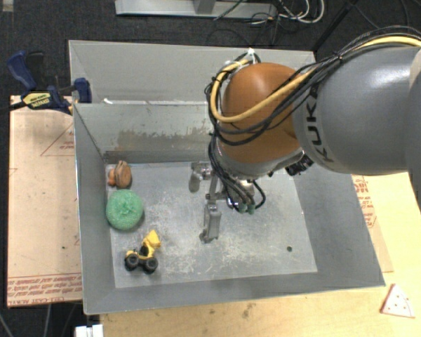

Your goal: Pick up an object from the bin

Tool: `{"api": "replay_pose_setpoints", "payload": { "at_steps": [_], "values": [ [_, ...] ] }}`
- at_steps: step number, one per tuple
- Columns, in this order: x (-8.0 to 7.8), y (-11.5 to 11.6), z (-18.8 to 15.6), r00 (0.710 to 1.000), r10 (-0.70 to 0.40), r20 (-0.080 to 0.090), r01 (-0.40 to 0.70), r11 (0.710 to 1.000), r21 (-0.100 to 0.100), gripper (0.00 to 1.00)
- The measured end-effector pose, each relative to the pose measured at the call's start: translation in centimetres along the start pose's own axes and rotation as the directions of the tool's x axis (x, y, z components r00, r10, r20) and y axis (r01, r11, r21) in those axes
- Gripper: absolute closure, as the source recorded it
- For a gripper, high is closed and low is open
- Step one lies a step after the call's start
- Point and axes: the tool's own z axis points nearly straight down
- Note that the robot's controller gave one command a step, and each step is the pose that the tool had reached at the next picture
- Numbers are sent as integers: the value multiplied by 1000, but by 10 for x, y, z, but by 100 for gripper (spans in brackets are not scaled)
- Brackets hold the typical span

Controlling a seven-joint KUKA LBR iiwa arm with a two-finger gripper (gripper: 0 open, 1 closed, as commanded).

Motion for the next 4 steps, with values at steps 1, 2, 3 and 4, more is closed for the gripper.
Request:
{"api": "replay_pose_setpoints", "payload": {
  "at_steps": [1,2,3,4],
  "values": [
    [-1,-1,-5,1000,3,8,-3,1000,-1,0],
    [19,52,74,997,-76,12,76,997,-1,0],
    [32,74,78,972,-233,3,233,972,1,0],
    [25,78,61,833,-554,12,554,833,4,0]
  ]
}}
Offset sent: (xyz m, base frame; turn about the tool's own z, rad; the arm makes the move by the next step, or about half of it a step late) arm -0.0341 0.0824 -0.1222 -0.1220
